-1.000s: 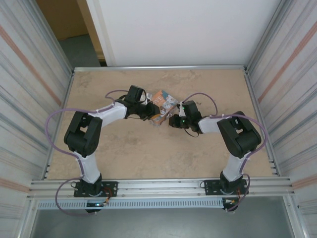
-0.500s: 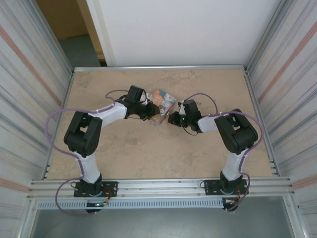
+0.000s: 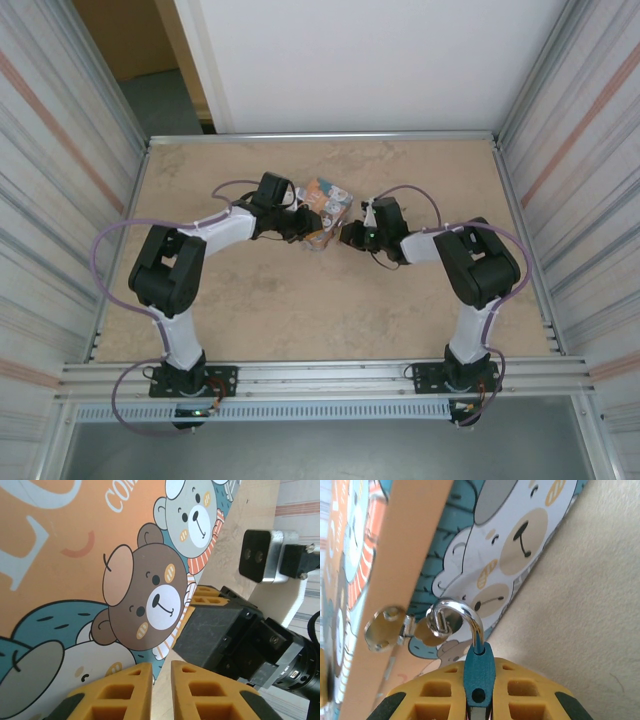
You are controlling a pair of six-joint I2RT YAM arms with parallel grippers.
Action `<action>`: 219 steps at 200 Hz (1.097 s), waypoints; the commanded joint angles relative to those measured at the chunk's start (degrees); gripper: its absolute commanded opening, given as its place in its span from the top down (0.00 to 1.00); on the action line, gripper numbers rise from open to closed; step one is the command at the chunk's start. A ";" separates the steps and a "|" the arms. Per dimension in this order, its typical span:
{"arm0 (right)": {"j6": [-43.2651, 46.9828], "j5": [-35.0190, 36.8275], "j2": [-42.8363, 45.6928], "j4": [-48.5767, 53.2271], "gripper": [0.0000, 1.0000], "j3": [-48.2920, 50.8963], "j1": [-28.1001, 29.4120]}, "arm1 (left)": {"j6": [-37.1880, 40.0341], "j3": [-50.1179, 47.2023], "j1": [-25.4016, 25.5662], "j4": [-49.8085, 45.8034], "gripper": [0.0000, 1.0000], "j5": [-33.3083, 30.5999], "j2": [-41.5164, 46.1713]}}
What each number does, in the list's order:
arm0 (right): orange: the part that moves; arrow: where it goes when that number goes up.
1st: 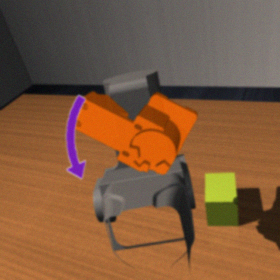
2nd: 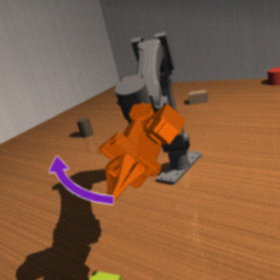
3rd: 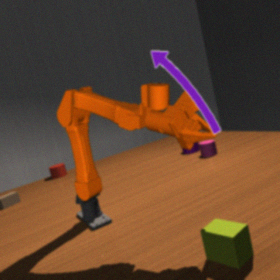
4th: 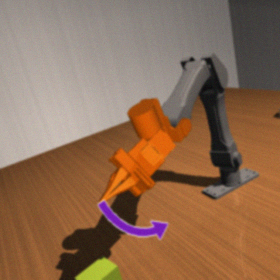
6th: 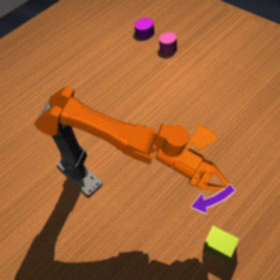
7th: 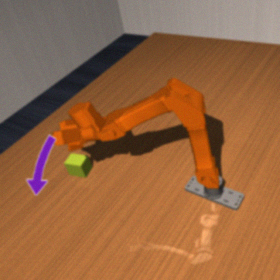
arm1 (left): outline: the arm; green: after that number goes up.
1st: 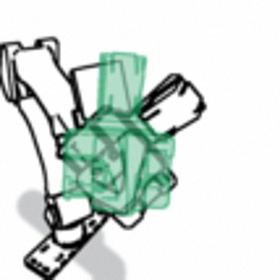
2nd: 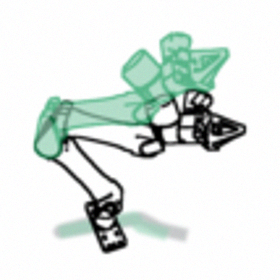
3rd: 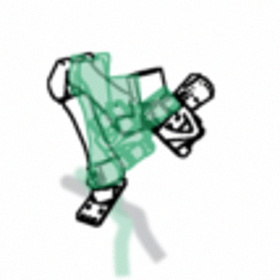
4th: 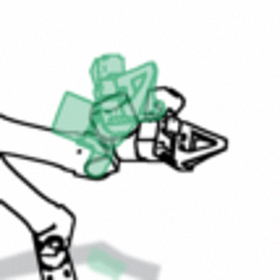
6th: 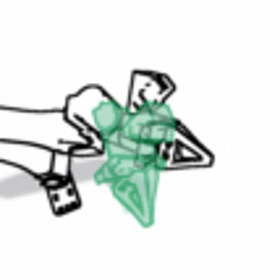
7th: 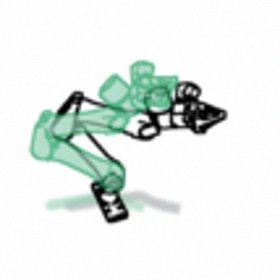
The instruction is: Unlock a padlock with a key
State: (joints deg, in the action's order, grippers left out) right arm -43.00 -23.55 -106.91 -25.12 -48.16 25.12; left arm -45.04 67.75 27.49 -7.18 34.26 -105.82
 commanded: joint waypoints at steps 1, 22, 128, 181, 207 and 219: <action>-2.40 1.10 -1.00 -3.77 1.00 -2.19 -2.05 | 1.44 -2.90 -0.77 -6.49 0.83 -4.08 -0.35; -2.87 1.04 -1.02 -4.23 1.00 -2.13 -2.45 | 1.17 -3.39 -1.03 -6.03 0.83 -3.86 -0.18; -0.71 3.95 2.45 -1.58 1.00 0.55 -3.33 | 1.19 -5.10 -4.49 -5.87 0.83 -3.81 2.41; 1.77 5.54 6.63 1.88 1.00 2.49 -4.07 | 2.23 -4.84 -7.45 -7.04 0.82 -3.83 3.92; 2.56 5.63 8.45 3.44 1.00 3.29 -4.40 | 2.90 -4.21 -8.84 -7.80 0.81 -3.68 4.21; 2.87 5.62 9.29 4.21 1.00 3.64 -4.58 | 3.12 -3.97 -9.59 -7.96 0.81 -3.54 4.22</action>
State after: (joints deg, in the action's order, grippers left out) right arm -42.59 -18.98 -100.71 -23.31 -45.50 21.08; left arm -44.49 64.69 19.70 -10.17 34.20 -102.28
